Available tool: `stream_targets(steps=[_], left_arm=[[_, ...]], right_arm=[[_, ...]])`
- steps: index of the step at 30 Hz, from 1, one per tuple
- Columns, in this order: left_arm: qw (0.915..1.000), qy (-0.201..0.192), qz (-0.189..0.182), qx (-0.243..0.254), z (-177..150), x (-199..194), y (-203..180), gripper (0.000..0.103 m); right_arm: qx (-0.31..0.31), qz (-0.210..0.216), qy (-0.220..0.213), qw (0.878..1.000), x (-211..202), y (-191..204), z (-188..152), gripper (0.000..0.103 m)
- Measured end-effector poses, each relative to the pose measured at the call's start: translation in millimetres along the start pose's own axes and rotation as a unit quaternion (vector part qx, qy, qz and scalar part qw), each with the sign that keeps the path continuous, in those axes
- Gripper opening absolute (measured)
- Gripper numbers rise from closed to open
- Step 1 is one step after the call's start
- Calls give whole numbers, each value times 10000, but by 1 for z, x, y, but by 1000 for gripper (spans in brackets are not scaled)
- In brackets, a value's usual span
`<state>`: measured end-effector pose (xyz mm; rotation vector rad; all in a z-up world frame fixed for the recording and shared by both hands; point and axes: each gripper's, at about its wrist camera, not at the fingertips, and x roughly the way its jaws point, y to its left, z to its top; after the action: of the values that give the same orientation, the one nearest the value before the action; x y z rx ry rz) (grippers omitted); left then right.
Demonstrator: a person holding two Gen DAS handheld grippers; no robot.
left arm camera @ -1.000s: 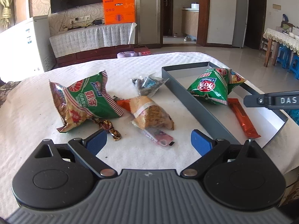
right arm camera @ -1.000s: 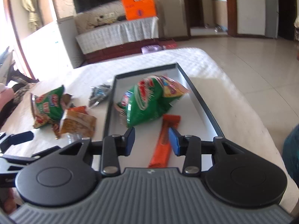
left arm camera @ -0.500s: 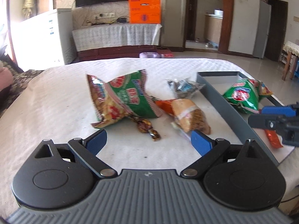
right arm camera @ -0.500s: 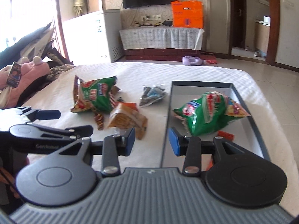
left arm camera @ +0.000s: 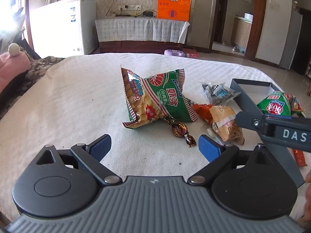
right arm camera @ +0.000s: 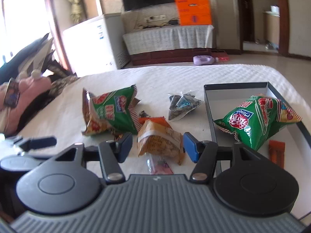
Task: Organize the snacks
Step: 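Grasp the wrapped bread pastry with the right tool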
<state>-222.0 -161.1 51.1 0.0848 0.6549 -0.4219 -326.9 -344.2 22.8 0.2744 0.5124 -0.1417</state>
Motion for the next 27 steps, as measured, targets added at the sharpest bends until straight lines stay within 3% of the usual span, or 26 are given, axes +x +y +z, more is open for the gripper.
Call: stream_targets(steps=[13, 18, 22, 27], left_arm=[[9998, 135, 37, 108, -2, 9, 4, 98], [9997, 153, -23, 173, -3, 12, -1, 98], [9995, 162, -41, 257, -5, 16, -7, 98], [9989, 179, -275, 326, -8, 19, -16, 98]], right_arm=[[-149, -466, 532, 9974, 53, 7, 1, 69], [-290, -527, 739, 9955, 60, 5, -1, 68], [-202, -419, 707, 9964, 55, 0, 1, 60], [-254, -357, 612, 9972, 40, -5, 3, 59]])
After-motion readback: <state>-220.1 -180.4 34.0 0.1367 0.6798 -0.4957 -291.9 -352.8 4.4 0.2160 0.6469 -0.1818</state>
